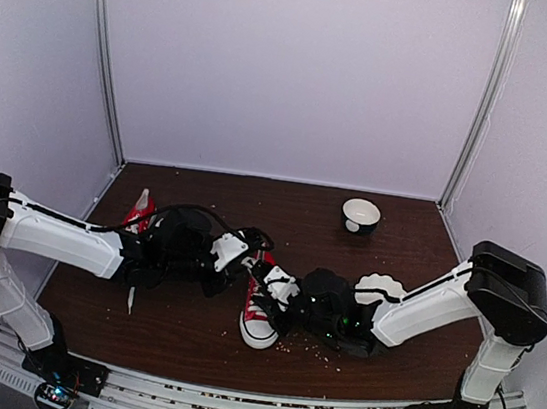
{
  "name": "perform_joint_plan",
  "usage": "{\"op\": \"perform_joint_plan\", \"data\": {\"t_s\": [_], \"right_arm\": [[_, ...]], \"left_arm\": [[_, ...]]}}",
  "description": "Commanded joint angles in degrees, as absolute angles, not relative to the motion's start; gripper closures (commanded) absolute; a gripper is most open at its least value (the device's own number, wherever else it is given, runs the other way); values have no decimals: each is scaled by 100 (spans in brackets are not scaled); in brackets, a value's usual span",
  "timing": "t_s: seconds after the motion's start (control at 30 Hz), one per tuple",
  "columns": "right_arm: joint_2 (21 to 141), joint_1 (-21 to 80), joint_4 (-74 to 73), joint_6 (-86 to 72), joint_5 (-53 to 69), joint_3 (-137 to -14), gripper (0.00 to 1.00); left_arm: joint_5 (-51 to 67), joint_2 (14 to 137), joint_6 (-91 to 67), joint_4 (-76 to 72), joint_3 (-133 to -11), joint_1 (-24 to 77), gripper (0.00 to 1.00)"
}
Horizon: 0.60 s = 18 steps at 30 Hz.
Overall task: Tie the shoes
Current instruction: Cross the shoelace with the shoelace.
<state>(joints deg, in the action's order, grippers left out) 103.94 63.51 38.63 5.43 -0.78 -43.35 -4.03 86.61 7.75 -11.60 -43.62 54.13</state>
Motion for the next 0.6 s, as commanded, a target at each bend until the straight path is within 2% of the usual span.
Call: {"op": "perform_joint_plan", "data": {"t_s": [0.0, 0.37, 0.57], "right_arm": [[10393, 6218, 4290, 358, -1076, -4370, 79], [10644, 6065, 4225, 423, -1015, -4703, 78], [10700, 6032, 4342, 510, -428, -4748, 74]], "left_arm": [[-401, 8585, 712, -1435, -4482, 5440, 100], [-393, 8593, 747, -1420, -4491, 5441, 100], [-396, 8650, 747, -1395, -4526, 5440, 100]]}}
